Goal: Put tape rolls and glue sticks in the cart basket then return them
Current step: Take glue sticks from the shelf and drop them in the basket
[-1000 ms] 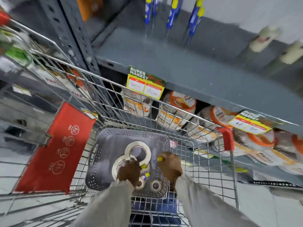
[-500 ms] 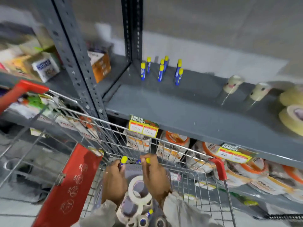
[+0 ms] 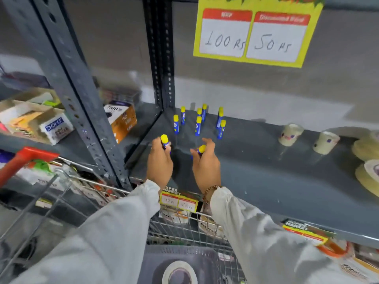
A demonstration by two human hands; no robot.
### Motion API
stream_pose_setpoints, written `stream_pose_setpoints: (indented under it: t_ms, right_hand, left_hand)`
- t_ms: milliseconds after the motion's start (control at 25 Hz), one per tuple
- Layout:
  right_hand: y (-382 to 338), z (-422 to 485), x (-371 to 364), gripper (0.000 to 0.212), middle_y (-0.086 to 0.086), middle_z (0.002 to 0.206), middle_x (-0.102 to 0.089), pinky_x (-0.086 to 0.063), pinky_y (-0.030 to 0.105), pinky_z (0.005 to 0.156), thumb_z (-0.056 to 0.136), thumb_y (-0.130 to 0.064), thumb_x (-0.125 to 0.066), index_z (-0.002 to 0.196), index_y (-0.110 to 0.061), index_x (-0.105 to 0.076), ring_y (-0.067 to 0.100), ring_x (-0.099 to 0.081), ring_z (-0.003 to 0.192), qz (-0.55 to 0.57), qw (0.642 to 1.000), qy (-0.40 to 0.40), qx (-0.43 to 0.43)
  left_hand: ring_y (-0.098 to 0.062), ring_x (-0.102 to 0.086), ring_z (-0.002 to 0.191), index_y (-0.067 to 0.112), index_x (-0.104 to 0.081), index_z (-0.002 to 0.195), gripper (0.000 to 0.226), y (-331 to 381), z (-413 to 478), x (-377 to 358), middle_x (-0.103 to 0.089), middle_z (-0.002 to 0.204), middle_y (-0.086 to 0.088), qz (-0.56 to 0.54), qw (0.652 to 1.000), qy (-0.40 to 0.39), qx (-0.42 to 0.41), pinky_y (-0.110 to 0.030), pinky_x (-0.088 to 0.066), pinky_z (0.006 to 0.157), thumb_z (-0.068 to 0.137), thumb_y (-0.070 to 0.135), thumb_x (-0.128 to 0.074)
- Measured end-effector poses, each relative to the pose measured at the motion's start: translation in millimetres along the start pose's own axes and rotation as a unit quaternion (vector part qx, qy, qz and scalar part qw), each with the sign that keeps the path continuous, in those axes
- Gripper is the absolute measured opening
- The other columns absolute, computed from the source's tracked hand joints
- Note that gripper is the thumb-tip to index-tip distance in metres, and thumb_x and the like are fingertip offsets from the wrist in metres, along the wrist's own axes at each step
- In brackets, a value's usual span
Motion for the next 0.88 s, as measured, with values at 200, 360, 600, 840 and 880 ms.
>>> stream_pose_setpoints:
  t_ms: [200,360,600,840,880]
  right_hand:
    - [23,40,-19,0.05,0.016,0.094,-0.064,-0.048,0.039,0.072,0.091,-0.017,-0.054,0.135,-0.014,-0.029,0.04,-0.061,0.087,-0.059,0.998,0.001,-0.024]
    - [35,50,-31,0.062,0.015,0.092,-0.068,-0.053,0.042,0.072,0.087,-0.014,-0.061,0.137,-0.016,-0.025,0.039,-0.063,0.086,-0.081,0.996,-0.004,-0.03]
    - [36,52,-31,0.07,0.014,0.09,-0.07,-0.052,0.039,0.073,0.083,-0.013,-0.067,0.138,-0.009,-0.026,0.037,-0.064,0.086,-0.087,0.996,0.003,-0.024]
    - [36,52,-27,0.066,0.015,0.086,-0.07,-0.05,0.038,0.071,0.081,-0.013,-0.07,0.134,-0.004,-0.031,0.037,-0.063,0.084,-0.075,0.997,0.017,-0.021]
    - [38,52,-27,0.065,0.016,0.087,-0.069,-0.05,0.038,0.072,0.081,-0.014,-0.07,0.134,-0.004,-0.032,0.037,-0.063,0.086,-0.074,0.997,0.015,-0.023]
  left_hand:
    - [-0.036,-0.059,0.103,0.006,-0.037,0.129,0.045,-18,31,-23,-0.065,0.108,-0.02,0.01,0.999,-0.042,0.021,-0.035,-0.043,0.082,0.088,-0.001,-0.053]
    - [-0.03,-0.062,0.102,0.01,-0.019,0.143,0.073,-26,40,-31,-0.068,0.106,-0.015,-0.016,0.998,-0.051,0.043,-0.037,-0.045,0.089,0.084,-0.005,-0.059]
    - [-0.028,-0.064,0.102,0.015,-0.012,0.146,0.086,-34,44,-32,-0.067,0.109,-0.015,-0.049,0.996,-0.041,0.063,-0.039,-0.047,0.093,0.081,-0.004,-0.064]
    - [-0.027,-0.063,0.103,0.017,-0.01,0.147,0.088,-31,44,-32,-0.067,0.11,-0.014,-0.041,0.996,-0.045,0.066,-0.038,-0.045,0.093,0.081,0.0,-0.066]
    - [-0.026,-0.063,0.103,0.017,-0.009,0.147,0.089,-31,44,-33,-0.067,0.11,-0.014,-0.041,0.996,-0.044,0.068,-0.038,-0.046,0.094,0.081,0.001,-0.067]
Point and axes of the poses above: each hand's wrist, its own z-axis towards the middle knuckle, its own x-axis out of the back of the hand, y = z × x, the point moved 9 cm from there along z, towards the middle knuckle
